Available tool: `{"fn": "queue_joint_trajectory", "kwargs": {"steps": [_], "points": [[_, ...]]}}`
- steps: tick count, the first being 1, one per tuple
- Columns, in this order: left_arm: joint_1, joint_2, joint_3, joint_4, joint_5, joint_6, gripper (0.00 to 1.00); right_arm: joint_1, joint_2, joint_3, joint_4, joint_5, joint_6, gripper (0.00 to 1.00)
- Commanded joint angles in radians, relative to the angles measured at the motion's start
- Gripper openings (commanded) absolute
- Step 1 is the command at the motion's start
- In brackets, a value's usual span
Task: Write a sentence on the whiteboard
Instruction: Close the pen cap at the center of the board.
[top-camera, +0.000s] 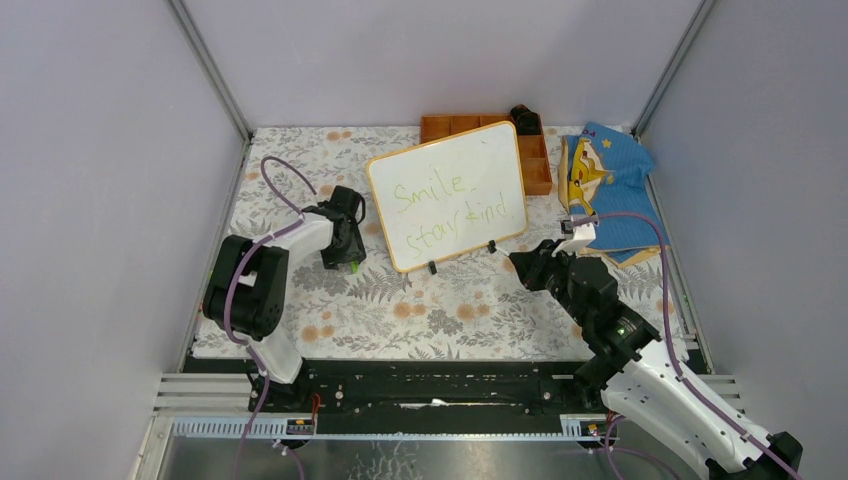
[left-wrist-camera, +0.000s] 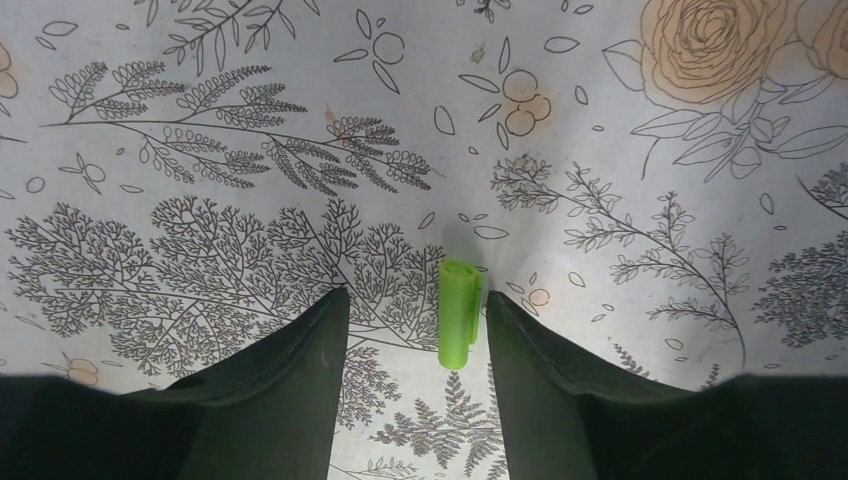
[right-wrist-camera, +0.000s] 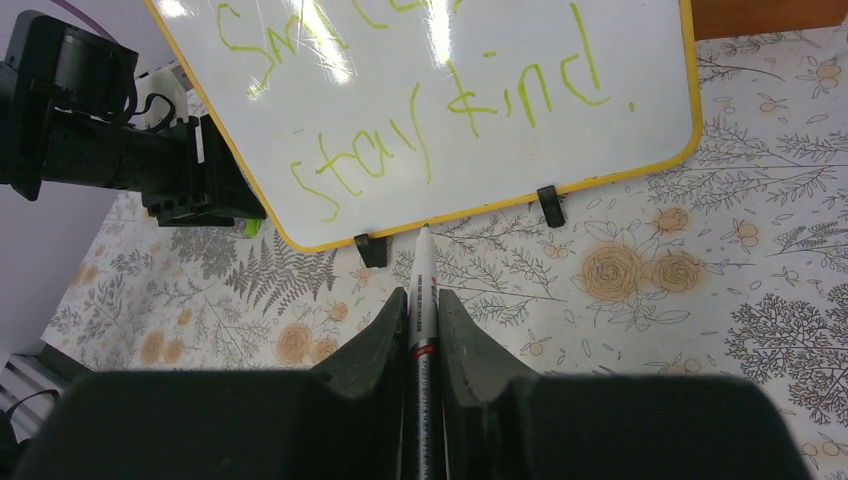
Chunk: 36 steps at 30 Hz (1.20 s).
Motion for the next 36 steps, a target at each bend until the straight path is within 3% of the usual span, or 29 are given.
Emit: {"fn": "queue_joint_trajectory", "kwargs": {"steps": [1,16,23,36], "points": [[-0.007,0.019,0.021,0.018,-0.031,0.028,0.58,0.007,-0.011,0.021,0.035,0.019,-0.017,0.00],[-0.010,0.026,-0.010,0.029,-0.067,0.039,0.49,0.007,-0.019,0.015,0.031,0.023,-0.017,0.00],[-0.010,0.030,-0.011,0.036,-0.048,0.043,0.35,0.007,-0.019,0.019,0.026,0.022,-0.017,0.00],[-0.015,0.015,-0.036,0.033,-0.013,0.015,0.44,0.007,-0.011,0.020,0.027,0.021,-0.015,0.00]]}}
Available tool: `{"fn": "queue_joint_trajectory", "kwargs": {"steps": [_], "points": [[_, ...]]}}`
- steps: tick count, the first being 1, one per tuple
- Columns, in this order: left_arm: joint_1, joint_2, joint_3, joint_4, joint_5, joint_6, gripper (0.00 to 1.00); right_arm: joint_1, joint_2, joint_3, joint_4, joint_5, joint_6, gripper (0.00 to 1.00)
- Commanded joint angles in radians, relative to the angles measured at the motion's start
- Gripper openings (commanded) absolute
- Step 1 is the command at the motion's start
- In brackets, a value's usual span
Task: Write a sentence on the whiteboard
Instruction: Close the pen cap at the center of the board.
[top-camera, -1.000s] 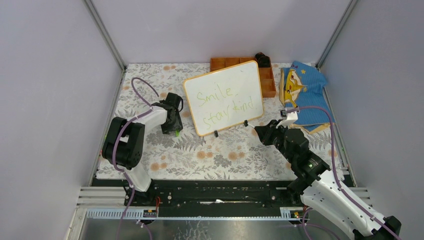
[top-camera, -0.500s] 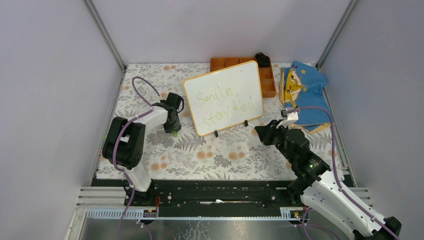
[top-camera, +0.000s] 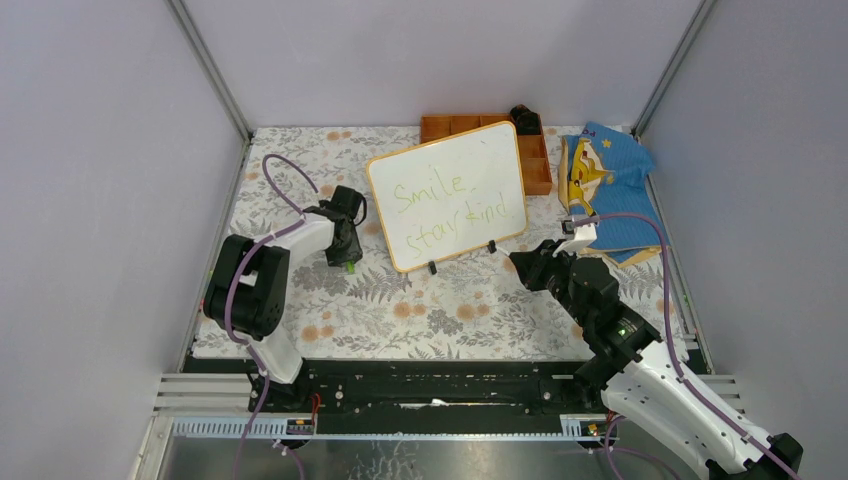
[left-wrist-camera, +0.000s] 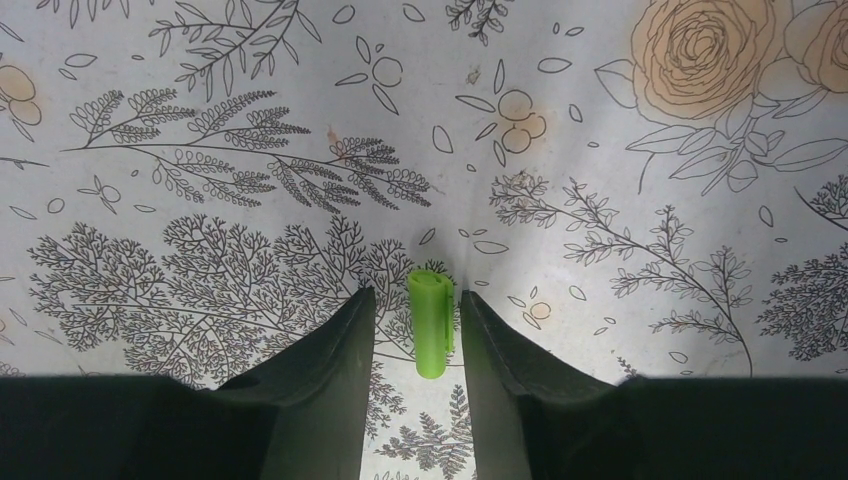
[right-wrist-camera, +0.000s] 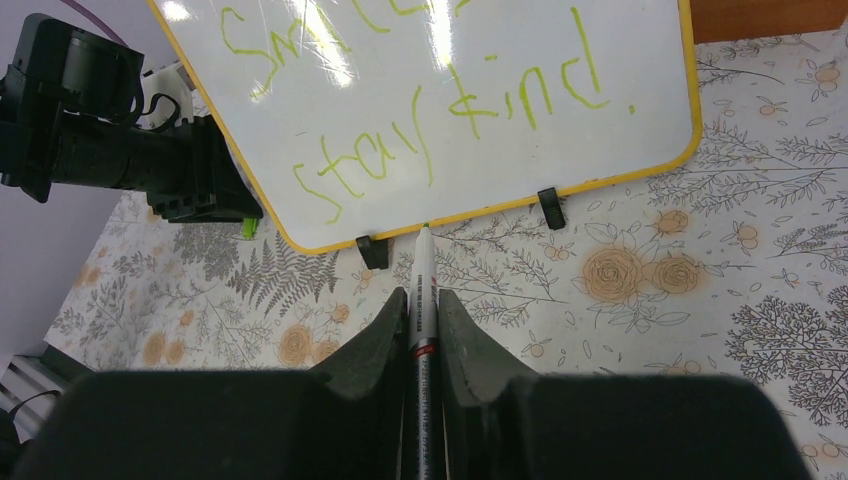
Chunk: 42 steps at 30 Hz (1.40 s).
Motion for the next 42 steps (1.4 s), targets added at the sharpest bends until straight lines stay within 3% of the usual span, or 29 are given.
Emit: {"fn": "queue_joint_trajectory", "kwargs": {"steps": [1,28,37,42], "points": [[-0.009,0.004,-0.040,0.014,0.016,-0.010,0.44,0.007,-0.001,0.020,0.028,0.021,-0.015,0.00],[-0.015,0.022,-0.061,0.021,0.066,-0.005,0.31,0.007,-0.007,0.024,0.017,0.023,-0.015,0.00],[-0.016,0.014,-0.065,0.025,0.072,-0.007,0.16,0.008,-0.005,0.032,0.009,0.023,-0.014,0.00],[-0.016,0.002,-0.064,0.025,0.071,-0.011,0.00,0.007,-0.001,0.037,0.005,0.023,-0.011,0.00]]}}
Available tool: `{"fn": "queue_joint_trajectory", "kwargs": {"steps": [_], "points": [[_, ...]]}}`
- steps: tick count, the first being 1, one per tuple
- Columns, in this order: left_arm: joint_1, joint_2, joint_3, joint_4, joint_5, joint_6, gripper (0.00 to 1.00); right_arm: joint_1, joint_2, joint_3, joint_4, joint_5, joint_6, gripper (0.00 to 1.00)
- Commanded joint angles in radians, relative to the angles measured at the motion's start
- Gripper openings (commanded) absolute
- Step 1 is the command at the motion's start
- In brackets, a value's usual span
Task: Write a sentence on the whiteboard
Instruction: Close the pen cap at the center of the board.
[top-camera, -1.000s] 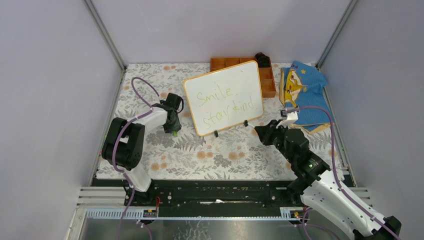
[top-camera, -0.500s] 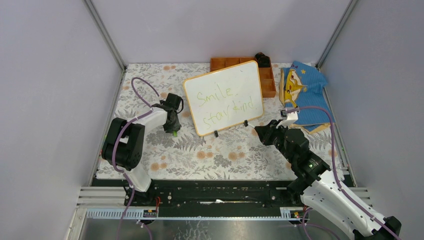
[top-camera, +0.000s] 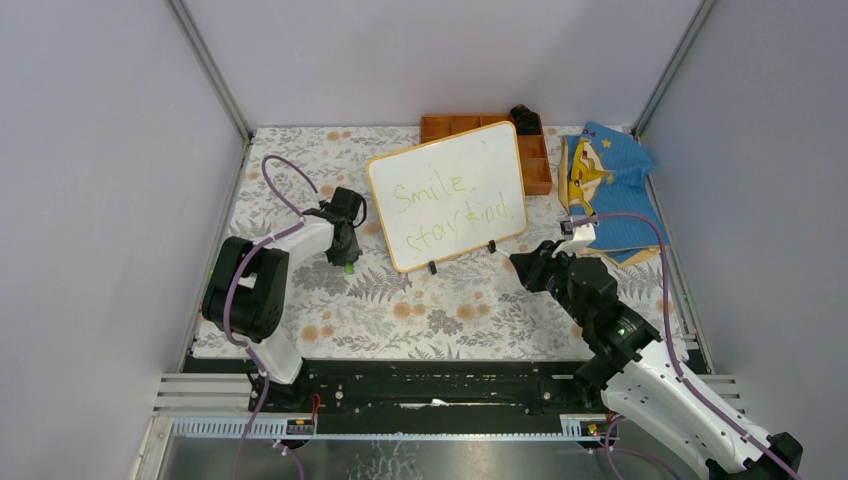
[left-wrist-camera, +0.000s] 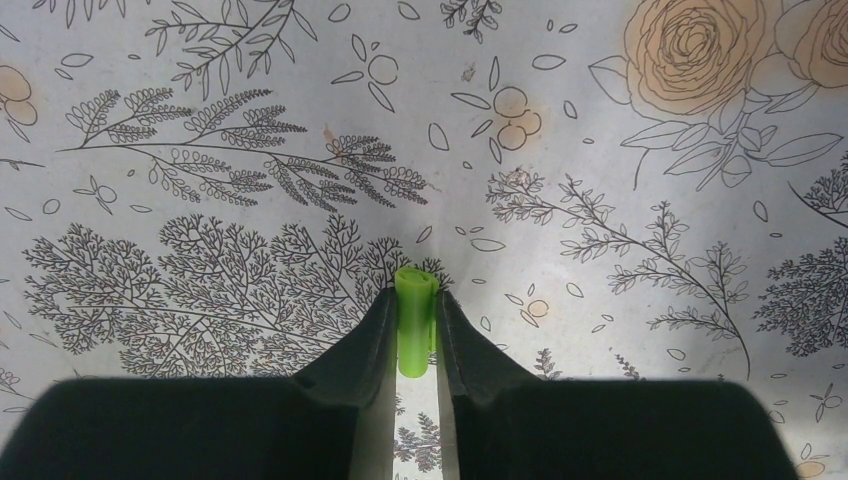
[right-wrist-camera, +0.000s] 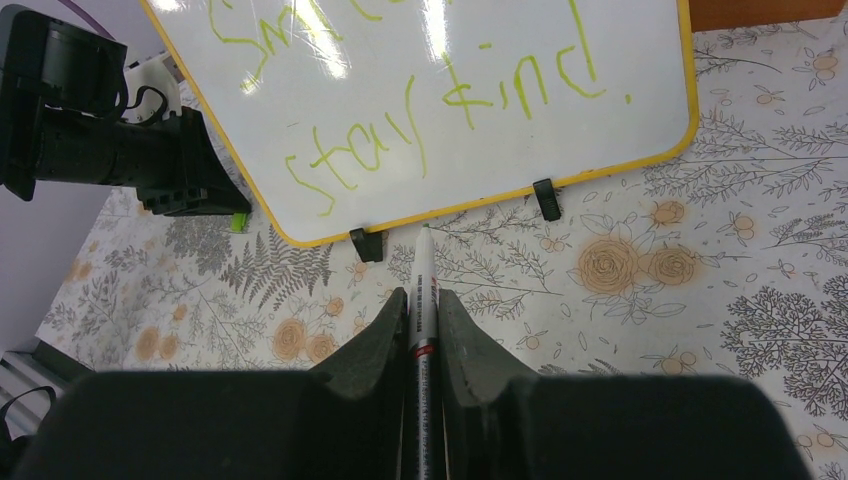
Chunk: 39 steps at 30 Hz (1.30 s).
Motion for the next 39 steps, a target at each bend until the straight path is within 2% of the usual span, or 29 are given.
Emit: {"fn": "queue_joint_trajectory", "kwargs": {"steps": [1,11,21,25,29,39], "points": [[-0.010,0.010,-0.041,-0.003,0.051,-0.012,0.00,0.007,-0.005,0.039,0.019,0.023,-0.011,0.00],[-0.007,-0.157,-0.066,0.013,-0.080,-0.055,0.00,0.007,0.017,0.084,-0.002,0.013,-0.014,0.00],[-0.004,-0.433,-0.019,-0.037,-0.149,-0.077,0.00,0.007,0.080,0.153,0.000,-0.017,-0.024,0.00],[-0.005,-0.531,0.030,-0.037,-0.094,-0.054,0.00,0.008,0.098,0.185,0.019,-0.028,-0.026,0.00],[-0.006,-0.608,0.085,-0.029,-0.048,-0.035,0.00,0.008,0.099,0.204,0.124,-0.059,-0.020,0.00],[-0.007,-0.676,0.249,0.044,0.164,-0.043,0.00,0.079,0.300,0.459,0.338,-0.040,-0.108,0.00]]}}
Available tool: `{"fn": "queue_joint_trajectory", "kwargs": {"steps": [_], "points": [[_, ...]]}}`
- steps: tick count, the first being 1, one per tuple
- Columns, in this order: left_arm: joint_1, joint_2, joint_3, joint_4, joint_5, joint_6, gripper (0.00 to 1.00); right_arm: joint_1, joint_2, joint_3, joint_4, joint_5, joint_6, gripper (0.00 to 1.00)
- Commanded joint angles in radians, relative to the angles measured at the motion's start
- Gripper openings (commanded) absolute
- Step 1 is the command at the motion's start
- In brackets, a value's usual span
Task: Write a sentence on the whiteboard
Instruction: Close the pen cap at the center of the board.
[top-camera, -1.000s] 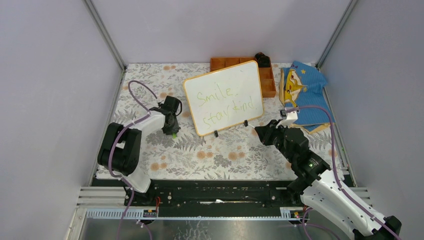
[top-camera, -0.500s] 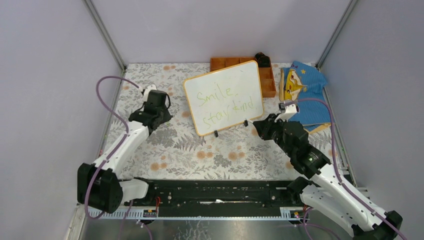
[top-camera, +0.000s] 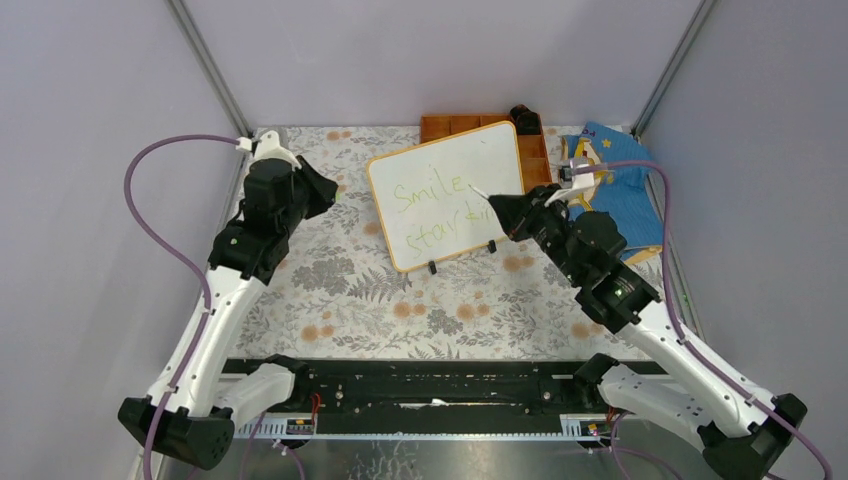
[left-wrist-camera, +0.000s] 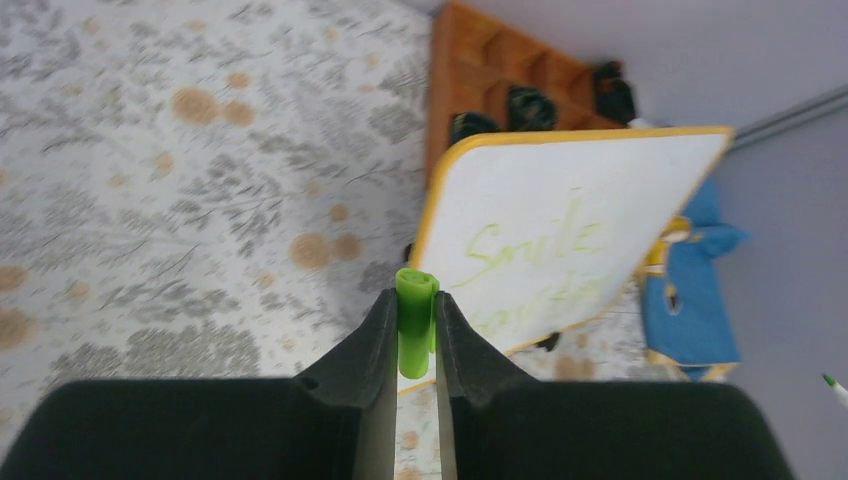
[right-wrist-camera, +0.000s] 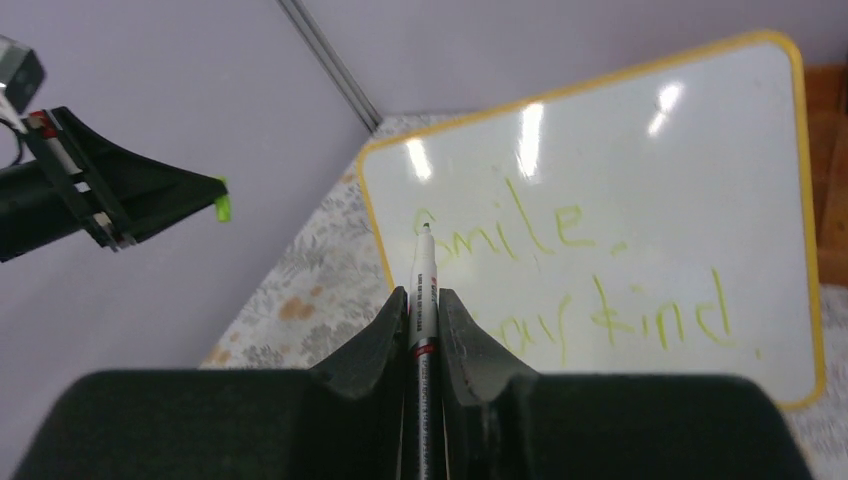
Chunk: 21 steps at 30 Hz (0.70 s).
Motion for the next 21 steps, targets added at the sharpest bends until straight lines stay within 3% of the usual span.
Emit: {"fn": "queue_joint_trajectory", "kwargs": {"steps": [1,8,17,21], "points": [[-0.007,-0.004,0.083,0.096,0.130,-0.005,0.00,0.069,0.077,0.158,0.204,0.011,-0.098,0.00],[-0.007,0.005,0.114,0.260,0.308,-0.084,0.00,0.278,0.158,0.278,0.361,0.146,-0.349,0.00],[-0.007,-0.040,0.034,0.496,0.422,-0.252,0.00,0.642,0.135,0.067,0.752,0.474,-0.828,0.00],[-0.007,-0.055,-0.014,0.615,0.466,-0.359,0.00,0.711,0.176,-0.017,0.960,0.502,-0.955,0.00]]}}
